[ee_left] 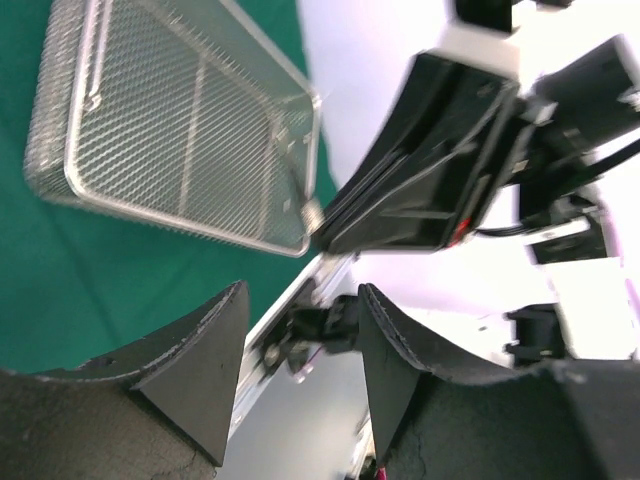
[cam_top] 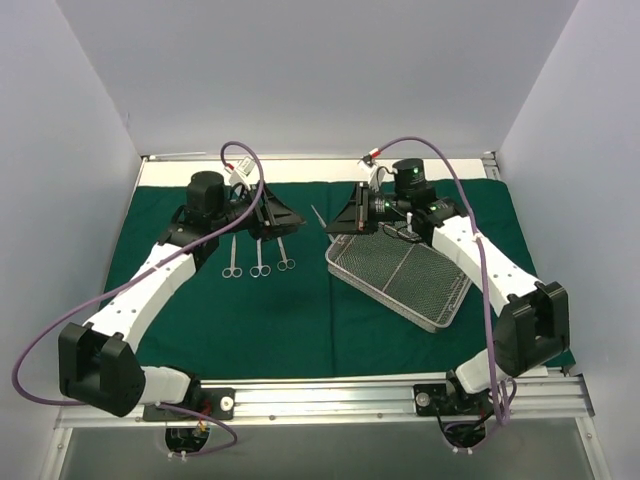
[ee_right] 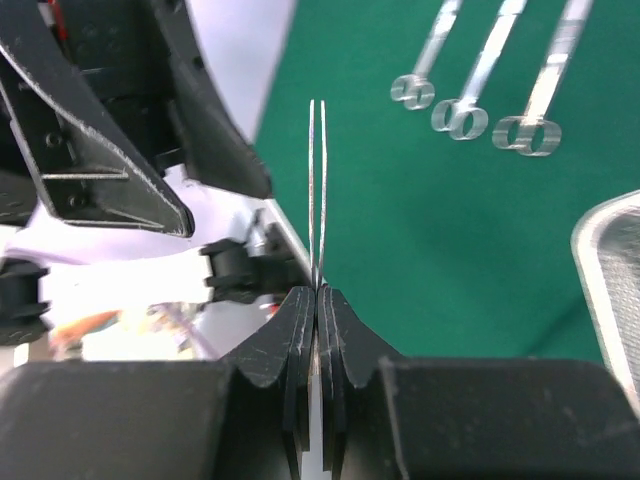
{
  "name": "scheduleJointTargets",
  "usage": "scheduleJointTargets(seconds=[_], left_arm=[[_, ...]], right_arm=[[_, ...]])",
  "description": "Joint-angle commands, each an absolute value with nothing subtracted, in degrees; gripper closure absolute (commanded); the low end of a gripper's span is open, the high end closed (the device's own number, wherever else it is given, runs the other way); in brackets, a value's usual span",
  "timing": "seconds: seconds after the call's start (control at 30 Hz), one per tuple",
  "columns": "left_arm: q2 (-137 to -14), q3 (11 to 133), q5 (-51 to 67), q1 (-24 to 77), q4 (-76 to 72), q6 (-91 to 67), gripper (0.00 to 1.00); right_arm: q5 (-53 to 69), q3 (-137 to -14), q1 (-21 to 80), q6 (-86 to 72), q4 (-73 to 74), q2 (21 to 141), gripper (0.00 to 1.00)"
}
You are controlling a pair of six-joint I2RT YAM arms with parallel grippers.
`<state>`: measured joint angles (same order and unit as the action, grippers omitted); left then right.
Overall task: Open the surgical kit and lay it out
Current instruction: Place the medical item in the surgical kit.
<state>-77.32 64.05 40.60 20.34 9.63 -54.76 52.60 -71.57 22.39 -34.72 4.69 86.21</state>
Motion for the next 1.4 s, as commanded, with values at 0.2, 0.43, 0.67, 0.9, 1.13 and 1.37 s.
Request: scheduleJointTargets(seconds=[0.2,0.43,0.67,0.9,1.13,1.37], left_arm=[[-71.20,58.11,36.83,22.15,-6.32,-64.86,0.43],[-71.71,58.18,36.04,23.46,-7.82,-65.74,0.44],[-73.12,57.48,35.77,23.73,-13.27,-68.55,0.44],[-74.97,57.39,36.39,23.91,-16.96,-69.78,0.48],[-77.08,57.13,37.53,23.82,-20.82,-71.54,0.59],[-79.10,57.22,39.72,22.77,-24.79,-73.22,0.98]], right_arm=[[58.45,-68.20,23.91,-47.45,-13.00,81.91,1.00],[59.76,-65.57,24.52,-52.98,-19.33,80.34,1.00],[60.64,-64.25,24.87,-55.63,-22.58,80.16,1.00],[61.26,-64.60,25.49,-56.60,-23.99,81.03,1.00],[61.61,-64.69,25.66,-57.92,-25.84,82.53,1.00],[60.82,-66.26,25.58,-55.74,-22.52,85.16,0.71]])
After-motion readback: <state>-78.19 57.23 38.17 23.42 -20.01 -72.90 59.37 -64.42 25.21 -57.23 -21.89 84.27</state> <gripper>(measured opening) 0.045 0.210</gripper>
